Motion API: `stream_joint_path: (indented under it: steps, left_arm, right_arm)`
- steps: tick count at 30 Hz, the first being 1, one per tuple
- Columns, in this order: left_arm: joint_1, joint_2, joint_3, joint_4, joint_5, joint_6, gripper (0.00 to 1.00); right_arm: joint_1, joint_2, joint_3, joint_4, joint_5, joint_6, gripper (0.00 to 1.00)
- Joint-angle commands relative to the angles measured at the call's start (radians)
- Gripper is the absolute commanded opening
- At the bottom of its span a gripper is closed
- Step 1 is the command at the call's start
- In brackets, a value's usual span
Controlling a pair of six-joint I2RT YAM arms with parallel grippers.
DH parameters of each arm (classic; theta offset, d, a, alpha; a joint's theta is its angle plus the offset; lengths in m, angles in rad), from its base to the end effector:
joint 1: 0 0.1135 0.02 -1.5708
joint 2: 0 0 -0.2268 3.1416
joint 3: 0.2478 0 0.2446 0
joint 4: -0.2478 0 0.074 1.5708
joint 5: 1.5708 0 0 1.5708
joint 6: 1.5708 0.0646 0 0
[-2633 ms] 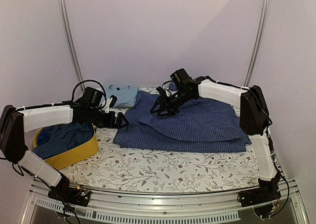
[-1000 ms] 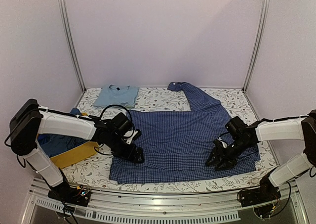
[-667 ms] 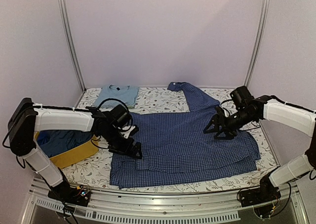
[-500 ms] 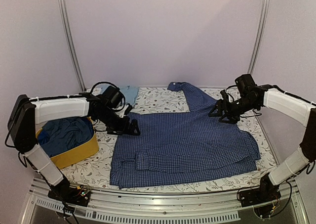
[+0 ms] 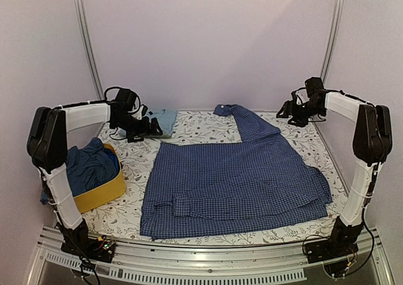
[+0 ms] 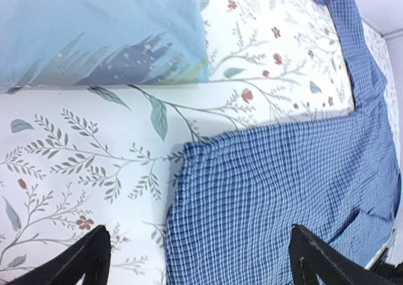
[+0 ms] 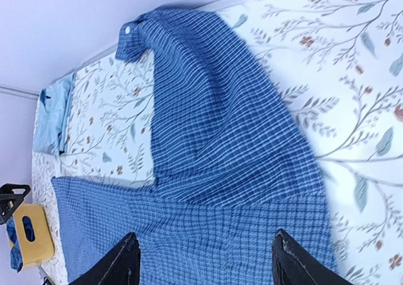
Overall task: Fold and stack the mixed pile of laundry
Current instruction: Pick up the 1/3-folded shirt from the center of the board.
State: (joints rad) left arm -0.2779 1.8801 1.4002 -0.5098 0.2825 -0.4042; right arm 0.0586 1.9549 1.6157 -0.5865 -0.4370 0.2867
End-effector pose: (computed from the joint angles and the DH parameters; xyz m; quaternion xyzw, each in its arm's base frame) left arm 0.3814 -0.1275 0.1596 -0.0196 0.9492 -0.2220 0.2222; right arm 0.4259 0.0524 0.1956 0.0371 0.9277 0.2557 0.2695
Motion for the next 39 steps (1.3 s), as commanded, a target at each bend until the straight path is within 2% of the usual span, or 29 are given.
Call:
stream_joint_path:
  steps: [1,4,11,16,22,25,30,33,35,39]
  left_arm:
    - [0.011,0.115,0.079,0.047,0.068,0.003,0.89]
    - [0.009,0.188,0.12,0.058,0.115,-0.011,0.8]
    - [-0.012,0.285,0.163,0.054,0.105,0.009,0.82]
    - [-0.008,0.324,0.182,0.051,0.109,0.003,0.78]
    - [-0.01,0.351,0.2,0.059,0.148,-0.003,0.74]
    - [-0.007,0.362,0.209,0.063,0.159,-0.002,0.72]
    - [0.011,0.375,0.219,0.101,0.222,-0.01,0.57]
    - [0.015,0.381,0.239,0.103,0.244,0.001,0.4]
    - [0.021,0.372,0.243,0.109,0.24,0.007,0.27]
    - [0.033,0.353,0.238,0.13,0.236,0.016,0.15]
  right_arm:
    - [-0.05,0.129,0.083,0.011,0.046,-0.049,0.69]
    - [-0.051,0.187,0.111,0.019,0.036,-0.064,0.69]
    - [-0.082,0.32,0.196,0.025,-0.022,-0.112,0.69]
    - [-0.082,0.424,0.301,0.029,-0.076,-0.158,0.68]
    - [-0.082,0.537,0.443,-0.015,-0.213,-0.195,0.59]
    - [-0.082,0.572,0.466,-0.009,-0.289,-0.183,0.47]
    - [-0.082,0.596,0.478,0.01,-0.363,-0.158,0.17]
    - [-0.082,0.584,0.479,0.02,-0.367,-0.148,0.02]
    - [-0.085,0.568,0.48,0.028,-0.365,-0.142,0.0]
    - [-0.101,0.529,0.48,0.055,-0.368,-0.114,0.0]
